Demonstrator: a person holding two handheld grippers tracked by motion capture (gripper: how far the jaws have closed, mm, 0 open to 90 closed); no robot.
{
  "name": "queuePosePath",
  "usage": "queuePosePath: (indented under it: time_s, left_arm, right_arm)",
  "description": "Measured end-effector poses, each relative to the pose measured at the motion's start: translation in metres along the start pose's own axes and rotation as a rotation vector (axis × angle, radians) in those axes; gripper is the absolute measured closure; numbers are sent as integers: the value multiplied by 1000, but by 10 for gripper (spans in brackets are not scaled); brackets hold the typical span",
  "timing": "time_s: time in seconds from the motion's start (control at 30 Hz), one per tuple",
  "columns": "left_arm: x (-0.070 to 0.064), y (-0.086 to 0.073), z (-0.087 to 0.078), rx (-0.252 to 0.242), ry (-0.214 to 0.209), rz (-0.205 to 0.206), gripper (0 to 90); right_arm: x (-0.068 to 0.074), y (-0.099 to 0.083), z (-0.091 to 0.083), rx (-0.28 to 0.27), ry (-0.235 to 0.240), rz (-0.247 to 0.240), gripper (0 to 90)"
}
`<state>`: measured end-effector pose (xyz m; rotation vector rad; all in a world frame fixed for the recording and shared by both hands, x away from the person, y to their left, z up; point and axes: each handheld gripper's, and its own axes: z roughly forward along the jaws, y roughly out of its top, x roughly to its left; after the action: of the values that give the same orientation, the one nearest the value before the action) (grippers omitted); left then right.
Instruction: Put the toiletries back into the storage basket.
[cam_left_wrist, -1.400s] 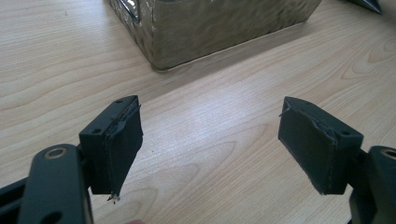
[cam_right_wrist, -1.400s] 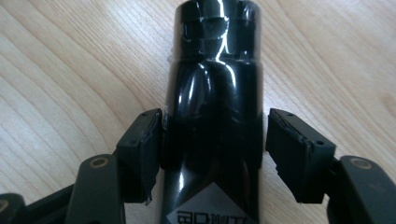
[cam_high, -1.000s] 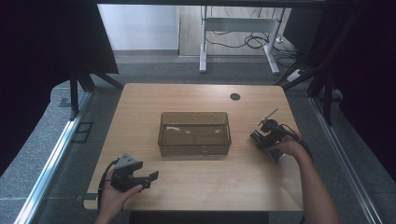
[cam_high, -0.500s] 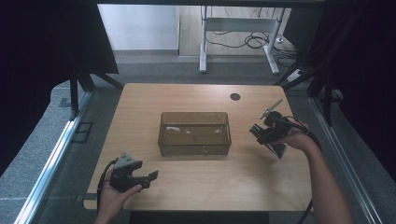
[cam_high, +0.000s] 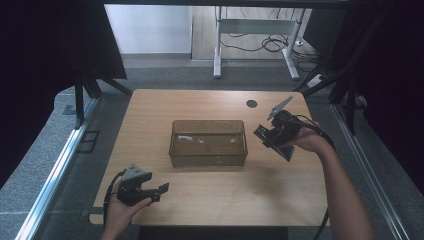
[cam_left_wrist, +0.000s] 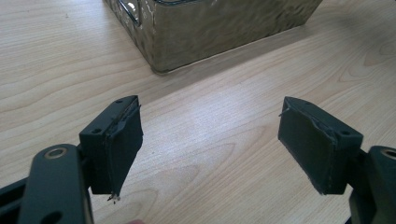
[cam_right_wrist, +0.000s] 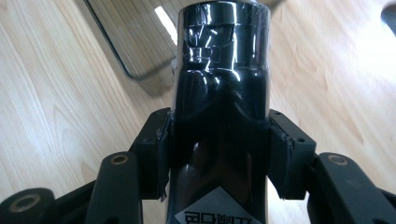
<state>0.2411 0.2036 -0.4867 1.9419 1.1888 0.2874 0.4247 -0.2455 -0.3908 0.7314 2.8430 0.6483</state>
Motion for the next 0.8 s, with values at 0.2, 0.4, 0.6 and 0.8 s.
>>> queuePosePath:
  time_s: [0.2, 0.4, 0.6, 0.8]
  left_arm:
    - [1, 0, 0, 1, -1, 1, 222]
    - [3, -1, 0, -1, 1, -4, 222]
    - [2, -1, 1, 1, -4, -2, 222]
    - [3, -1, 0, -7, -4, 3, 225]
  right_arm:
    - [8, 27, 3, -6, 23, -51, 474]
    - [14, 51, 15, -6, 34, -96, 474]
    - [20, 77, 28, 0, 40, -145, 474]
    - [26, 96, 40, 7, 49, -196, 474]
